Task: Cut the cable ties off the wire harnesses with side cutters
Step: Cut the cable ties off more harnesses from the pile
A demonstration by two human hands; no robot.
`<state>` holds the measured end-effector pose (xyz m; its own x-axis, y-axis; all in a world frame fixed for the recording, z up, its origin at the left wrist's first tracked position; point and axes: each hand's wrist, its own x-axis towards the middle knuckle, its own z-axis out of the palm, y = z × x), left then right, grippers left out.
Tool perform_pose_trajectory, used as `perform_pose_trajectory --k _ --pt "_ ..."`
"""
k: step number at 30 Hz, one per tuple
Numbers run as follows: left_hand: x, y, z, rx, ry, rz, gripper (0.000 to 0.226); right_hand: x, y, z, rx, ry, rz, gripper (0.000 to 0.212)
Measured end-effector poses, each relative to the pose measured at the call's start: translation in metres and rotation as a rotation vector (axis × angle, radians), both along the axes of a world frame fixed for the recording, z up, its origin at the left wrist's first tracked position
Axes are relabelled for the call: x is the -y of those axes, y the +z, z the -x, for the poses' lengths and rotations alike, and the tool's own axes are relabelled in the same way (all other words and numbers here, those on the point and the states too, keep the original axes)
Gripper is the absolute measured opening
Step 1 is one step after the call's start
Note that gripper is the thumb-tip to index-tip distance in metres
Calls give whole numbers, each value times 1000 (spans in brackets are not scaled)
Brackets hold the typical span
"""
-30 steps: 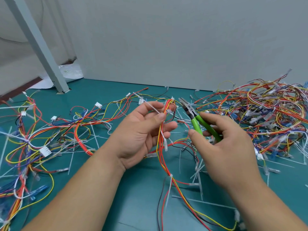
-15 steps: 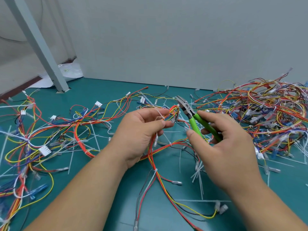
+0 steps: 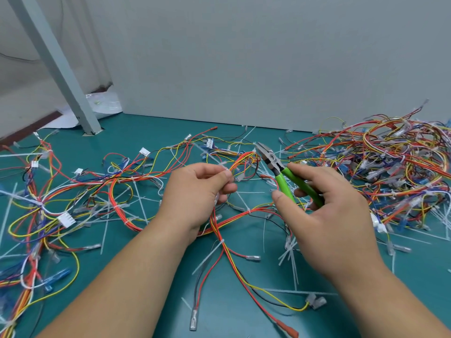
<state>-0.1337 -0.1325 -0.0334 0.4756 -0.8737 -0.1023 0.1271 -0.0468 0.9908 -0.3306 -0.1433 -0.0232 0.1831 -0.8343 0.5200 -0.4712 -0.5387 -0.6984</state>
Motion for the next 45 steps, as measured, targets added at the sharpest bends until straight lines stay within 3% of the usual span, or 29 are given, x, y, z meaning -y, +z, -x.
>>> perform_pose_trajectory --k 3,18,24,30,45 --pt "-1 -2 0 147 -2 -23 3 0 0 0 -30 3 7 45" --pt "0 -2 9 326 82 155 9 2 -8 1 -252 -10 9 47" --pt "-2 -6 11 457 90 237 33 -1 -6 1 -264 -40 34 46" --pt "-5 -7 15 599 92 254 27 -3 -5 0 -291 -40 37 46" --pt "-5 -6 16 636 108 247 27 -2 -1 1 -328 -44 36 42"
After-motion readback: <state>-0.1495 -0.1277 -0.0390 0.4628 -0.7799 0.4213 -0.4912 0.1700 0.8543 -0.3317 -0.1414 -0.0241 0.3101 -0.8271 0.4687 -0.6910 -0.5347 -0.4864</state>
